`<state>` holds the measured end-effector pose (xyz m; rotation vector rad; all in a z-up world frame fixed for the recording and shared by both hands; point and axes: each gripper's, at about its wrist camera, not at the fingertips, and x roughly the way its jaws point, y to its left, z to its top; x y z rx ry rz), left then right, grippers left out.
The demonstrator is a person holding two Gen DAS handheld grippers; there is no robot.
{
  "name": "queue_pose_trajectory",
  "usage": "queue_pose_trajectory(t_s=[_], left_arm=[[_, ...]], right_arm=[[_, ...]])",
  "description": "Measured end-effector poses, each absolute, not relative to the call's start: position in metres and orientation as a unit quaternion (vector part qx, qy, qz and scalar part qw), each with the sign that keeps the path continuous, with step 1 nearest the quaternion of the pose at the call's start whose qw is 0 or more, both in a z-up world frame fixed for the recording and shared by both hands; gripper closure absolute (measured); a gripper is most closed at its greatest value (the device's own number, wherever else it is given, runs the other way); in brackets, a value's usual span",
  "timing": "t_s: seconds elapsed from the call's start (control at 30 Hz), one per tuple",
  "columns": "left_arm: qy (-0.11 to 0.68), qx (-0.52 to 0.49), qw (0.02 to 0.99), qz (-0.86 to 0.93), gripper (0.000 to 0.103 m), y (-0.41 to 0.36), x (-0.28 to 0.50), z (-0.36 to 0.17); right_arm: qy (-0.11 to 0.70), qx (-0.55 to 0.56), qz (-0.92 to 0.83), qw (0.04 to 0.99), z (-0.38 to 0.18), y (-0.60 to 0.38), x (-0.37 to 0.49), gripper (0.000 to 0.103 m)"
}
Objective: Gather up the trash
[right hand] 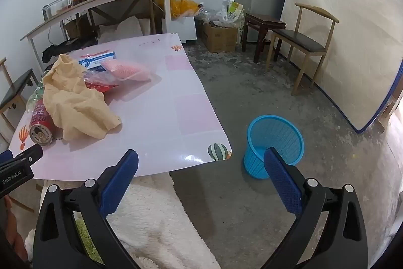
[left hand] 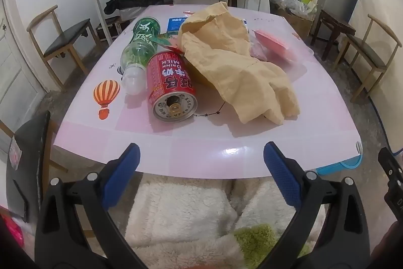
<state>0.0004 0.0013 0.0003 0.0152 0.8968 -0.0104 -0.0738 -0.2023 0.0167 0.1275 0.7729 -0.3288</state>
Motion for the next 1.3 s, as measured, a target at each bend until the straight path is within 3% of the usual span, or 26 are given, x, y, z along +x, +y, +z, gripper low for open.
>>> queue_pose_trajectory(t_s=[1.3], left_arm=[[0.440,0.002,0.898,0.013,0.008,0.013,0.009,0.000]], right_arm=[[0.383,0.045,-0.162,0.908,0.021,-0.200,-0.070,0.006]])
